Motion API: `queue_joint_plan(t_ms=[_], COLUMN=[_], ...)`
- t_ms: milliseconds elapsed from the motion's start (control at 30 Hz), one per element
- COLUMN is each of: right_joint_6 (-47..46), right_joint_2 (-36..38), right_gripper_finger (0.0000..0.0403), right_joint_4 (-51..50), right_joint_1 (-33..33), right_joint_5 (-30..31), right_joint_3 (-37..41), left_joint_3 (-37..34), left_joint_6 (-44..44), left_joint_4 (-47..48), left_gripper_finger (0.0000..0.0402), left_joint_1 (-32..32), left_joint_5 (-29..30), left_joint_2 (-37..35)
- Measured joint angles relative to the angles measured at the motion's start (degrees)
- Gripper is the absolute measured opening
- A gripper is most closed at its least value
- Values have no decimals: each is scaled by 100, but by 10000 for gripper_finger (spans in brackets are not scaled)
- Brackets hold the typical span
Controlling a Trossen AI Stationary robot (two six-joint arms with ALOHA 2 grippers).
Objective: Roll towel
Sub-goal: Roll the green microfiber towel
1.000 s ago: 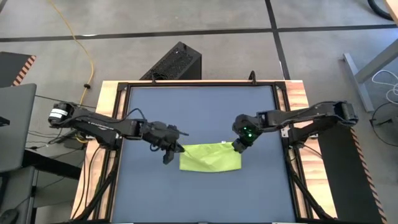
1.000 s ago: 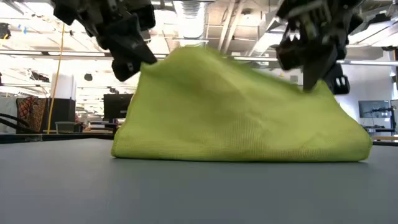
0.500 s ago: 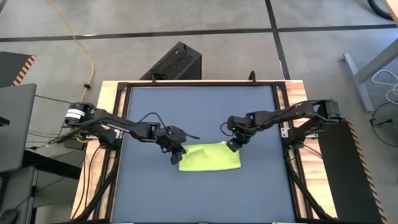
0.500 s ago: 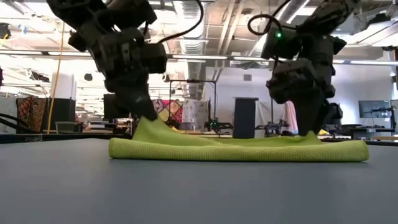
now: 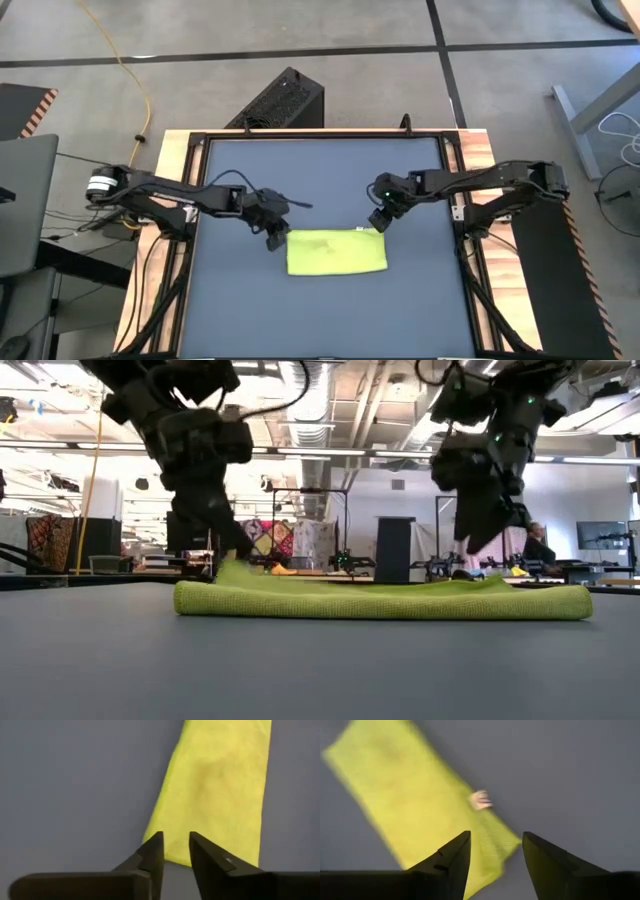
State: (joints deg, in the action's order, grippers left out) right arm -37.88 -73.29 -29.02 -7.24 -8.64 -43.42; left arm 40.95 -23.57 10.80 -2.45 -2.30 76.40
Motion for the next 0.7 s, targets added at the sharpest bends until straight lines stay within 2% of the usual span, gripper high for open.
queue_joint_plan(t_ms=[167, 267, 367, 500, 700], right_joint_6=[507, 777, 842, 882, 943], right_joint_2=[-126, -479, -876, -1374, -1868], right_gripper_finger=[198, 192, 180, 147, 77], right_joint_4=[760, 1212, 1514, 1517, 1446], right_joint_1=[393, 632, 751, 723, 494], right_joint_5=[-265, -364, -361, -228, -60], right_joint_3=[-2, -2, -4, 0, -17], left_joint_3=[6, 4, 12, 4, -6], left_joint_6=[35, 42, 164, 242, -393], left_joint_4=[169, -141, -843, -1274, -1684], left_gripper_finger=[119, 125, 122, 107, 65], left_joint_1=[-55, 6, 239, 496, 559], left_joint_5=[268, 168, -331, -704, -1656], left_joint_2=[-484, -490, -142, 641, 1718])
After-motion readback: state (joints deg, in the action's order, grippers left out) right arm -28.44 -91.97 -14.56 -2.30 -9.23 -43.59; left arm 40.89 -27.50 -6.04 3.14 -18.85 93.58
